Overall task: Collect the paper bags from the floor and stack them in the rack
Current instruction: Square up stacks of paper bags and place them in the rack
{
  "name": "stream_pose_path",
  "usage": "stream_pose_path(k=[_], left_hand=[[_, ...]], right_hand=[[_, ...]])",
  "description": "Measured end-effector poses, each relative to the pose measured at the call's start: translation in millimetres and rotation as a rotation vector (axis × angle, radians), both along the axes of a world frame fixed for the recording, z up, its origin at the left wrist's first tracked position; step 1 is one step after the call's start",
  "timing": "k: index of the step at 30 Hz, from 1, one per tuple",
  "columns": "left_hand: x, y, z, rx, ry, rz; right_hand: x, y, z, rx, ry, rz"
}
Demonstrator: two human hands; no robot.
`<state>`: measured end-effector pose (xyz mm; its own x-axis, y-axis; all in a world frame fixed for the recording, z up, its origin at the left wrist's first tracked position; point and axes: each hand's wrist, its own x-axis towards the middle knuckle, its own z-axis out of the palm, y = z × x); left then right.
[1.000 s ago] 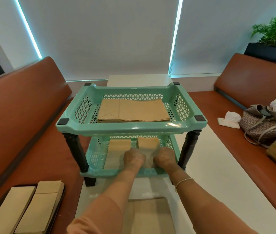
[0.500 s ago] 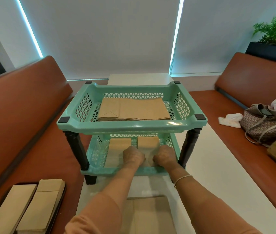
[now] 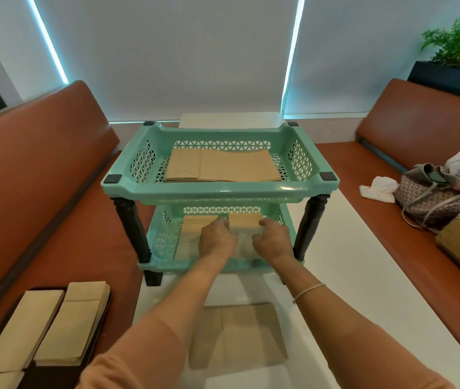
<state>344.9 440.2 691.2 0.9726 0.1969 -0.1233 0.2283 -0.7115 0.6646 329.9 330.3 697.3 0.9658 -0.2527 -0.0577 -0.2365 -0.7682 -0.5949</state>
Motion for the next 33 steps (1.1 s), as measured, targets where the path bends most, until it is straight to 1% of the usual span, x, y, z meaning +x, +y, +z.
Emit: stream_pose_path(k=[2,4,5,6,8,10,11,12,14,16,18,20,23,24,26,27,28,30,31,32,33], left_hand=[[-19,9,7,-0.077,-0.056,-0.032],[-43,23,10,-0.01,-0.007,-0.089],[-55,29,7,0.05,0.034,-0.121],[-68,36,2,0.094,0.076,-0.142],[-92,47,-12,0.109,0.169,-0.124],[-116,52,-30,0.12,0.266,-0.061],[-125,52,-38,0.11,0.309,-0.02],[-131,51,-45,0.079,0.334,0.019],[-138,48,-54,0.027,0.327,0.083],[-141,45,-58,0.017,0.334,0.111],[-140,47,-60,-0.041,0.357,0.138],[-138,53,-60,-0.134,0.382,0.145],[-140,58,-60,-0.242,0.422,0.099],[-141,59,-61,-0.32,0.42,0.088],[-146,65,-64,-0.542,0.358,0.097],[-150,68,-63,-0.652,0.305,0.098],[-153,71,-62,-0.739,0.249,0.087],[-157,75,-60,-0.836,0.13,0.036],[-160,75,-58,-0.859,0.081,0.01],[-163,73,-56,-0.868,0.041,-0.005],[-165,71,-55,-0.854,0.003,-0.009]], right_hand=[[-23,3,5,0.052,-0.099,0.005],[-51,5,5,0.057,-0.135,0.025],[-65,6,2,0.038,-0.107,0.029],[-78,6,-5,0.015,-0.045,0.03],[-97,5,-20,-0.005,0.14,0.015],[-111,4,-38,0.028,0.307,-0.029],[-117,5,-45,0.043,0.35,-0.052],[-121,6,-50,0.059,0.37,-0.078],[-125,8,-58,0.104,0.374,-0.128],[-126,8,-63,0.17,0.392,-0.16],[-126,6,-65,0.203,0.415,-0.181],[-127,4,-65,0.209,0.431,-0.176],[-129,3,-64,0.198,0.439,-0.161],[-129,3,-62,0.2,0.433,-0.157],[-132,1,-62,0.242,0.378,-0.171],[-134,-2,-63,0.286,0.326,-0.187],[-137,-4,-64,0.373,0.249,-0.194],[-143,-9,-67,0.659,0.073,-0.18],[-147,-8,-67,0.794,0.023,-0.158],[-152,-7,-67,0.876,-0.007,-0.131],[-154,-5,-69,0.909,-0.026,-0.113]])
